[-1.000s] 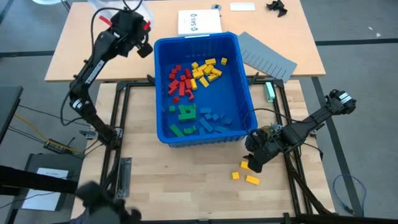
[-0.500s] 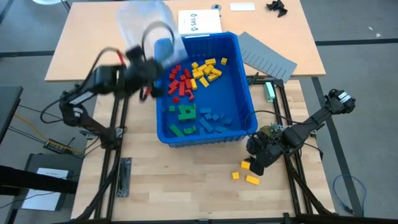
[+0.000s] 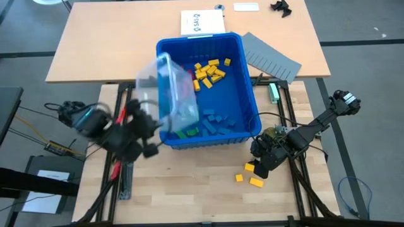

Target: Sort Items/Unsort Items

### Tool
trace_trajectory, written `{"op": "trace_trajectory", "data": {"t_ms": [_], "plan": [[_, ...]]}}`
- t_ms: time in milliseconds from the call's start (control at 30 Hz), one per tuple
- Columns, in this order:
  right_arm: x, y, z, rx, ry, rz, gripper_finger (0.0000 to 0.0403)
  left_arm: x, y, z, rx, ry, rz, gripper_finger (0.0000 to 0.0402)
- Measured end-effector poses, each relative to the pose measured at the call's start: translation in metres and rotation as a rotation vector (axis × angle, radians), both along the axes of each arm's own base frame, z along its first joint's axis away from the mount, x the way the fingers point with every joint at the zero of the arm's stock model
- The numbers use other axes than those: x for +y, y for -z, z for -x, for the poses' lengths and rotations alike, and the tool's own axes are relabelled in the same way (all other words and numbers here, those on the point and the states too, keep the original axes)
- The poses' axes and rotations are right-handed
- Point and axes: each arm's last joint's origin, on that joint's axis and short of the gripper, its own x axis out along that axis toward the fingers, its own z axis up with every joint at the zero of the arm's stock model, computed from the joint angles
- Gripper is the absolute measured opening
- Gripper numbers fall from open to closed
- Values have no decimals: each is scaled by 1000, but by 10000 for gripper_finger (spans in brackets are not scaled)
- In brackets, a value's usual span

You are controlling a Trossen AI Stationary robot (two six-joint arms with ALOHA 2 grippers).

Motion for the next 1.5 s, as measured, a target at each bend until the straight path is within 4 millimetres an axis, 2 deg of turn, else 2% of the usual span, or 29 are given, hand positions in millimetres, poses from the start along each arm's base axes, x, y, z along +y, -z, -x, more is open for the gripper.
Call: {"op": "trace_trajectory", "data": {"t_ms": [233,567,800,967,1100,1267,1500], "plan": [[0,0,0,0,-2,1,236,-48,14,14,-8,119,56,29],[0,0,0,0,-8,5,236,-125,45,40,122,342,147,29],[-1,0,0,2,-2,13,236,-163,56,61,123,403,229,29],[-1,1,0,8,-1,21,236,-188,69,75,253,379,442,29],[-3,2,2,15,17,40,236,-193,78,83,299,310,462,29],[-2,1,1,-1,46,13,236,-206,113,81,387,242,355,29],[7,-1,2,-18,7,-38,236,-207,165,55,482,126,239,29]]}}
